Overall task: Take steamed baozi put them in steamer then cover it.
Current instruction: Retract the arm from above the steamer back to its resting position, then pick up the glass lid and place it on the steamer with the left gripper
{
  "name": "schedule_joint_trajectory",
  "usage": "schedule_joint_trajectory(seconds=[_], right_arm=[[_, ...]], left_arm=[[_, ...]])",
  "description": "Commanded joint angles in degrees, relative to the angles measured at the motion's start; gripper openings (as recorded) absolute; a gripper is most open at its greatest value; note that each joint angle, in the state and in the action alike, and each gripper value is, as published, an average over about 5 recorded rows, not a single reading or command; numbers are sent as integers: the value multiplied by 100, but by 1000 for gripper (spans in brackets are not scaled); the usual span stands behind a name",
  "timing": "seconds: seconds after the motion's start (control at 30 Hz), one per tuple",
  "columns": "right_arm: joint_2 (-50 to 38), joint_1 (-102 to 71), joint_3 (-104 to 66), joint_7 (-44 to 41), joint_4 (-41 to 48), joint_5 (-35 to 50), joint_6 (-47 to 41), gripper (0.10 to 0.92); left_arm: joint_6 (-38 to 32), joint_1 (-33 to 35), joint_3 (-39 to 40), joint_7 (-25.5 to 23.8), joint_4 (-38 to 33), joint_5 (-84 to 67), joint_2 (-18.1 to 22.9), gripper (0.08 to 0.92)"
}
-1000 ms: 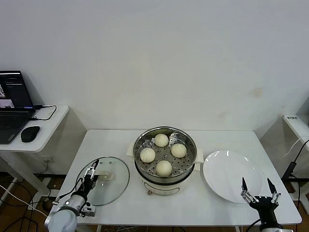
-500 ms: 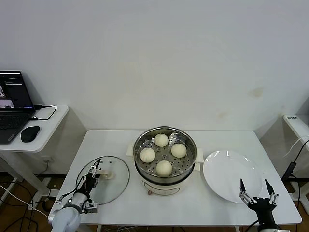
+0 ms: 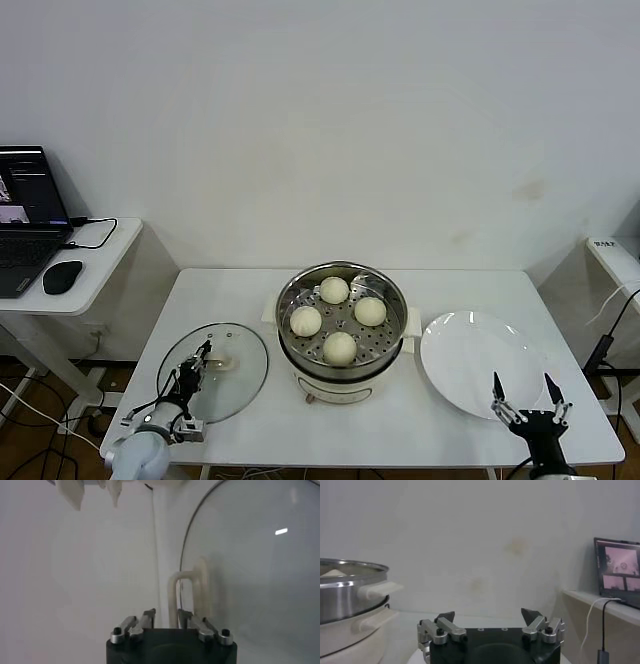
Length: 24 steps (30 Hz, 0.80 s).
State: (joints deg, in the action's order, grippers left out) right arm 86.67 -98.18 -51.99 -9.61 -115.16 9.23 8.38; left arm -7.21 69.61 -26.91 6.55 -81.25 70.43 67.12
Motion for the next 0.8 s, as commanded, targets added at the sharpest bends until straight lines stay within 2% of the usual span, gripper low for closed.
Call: schedule_joint_trajectory(seconds=[0.03,0.13,0.33,0.57,0.8], right_arm=[[5,-3,37,-4,-2,-26,9,823],[8,-14,72,-6,-25,-58,14,823],[-5,-50,148,-11,-136,-112,9,823],[-23,-133,249,-17,-248,-197,28,823],[-9,-183,295,-4,-285,-410,115,823]], left_arm=[[-81,88,-56,354,-9,-305,3,196],[-92,221,-152,525,-259,-309,-16,149],[102,715,-528,562,-1121,-248,-116,145],[530,1269,-1161,3,-2429,-717,-418,145],[1042,1355,-1661,-747,-3555,-1368,-1039,145]])
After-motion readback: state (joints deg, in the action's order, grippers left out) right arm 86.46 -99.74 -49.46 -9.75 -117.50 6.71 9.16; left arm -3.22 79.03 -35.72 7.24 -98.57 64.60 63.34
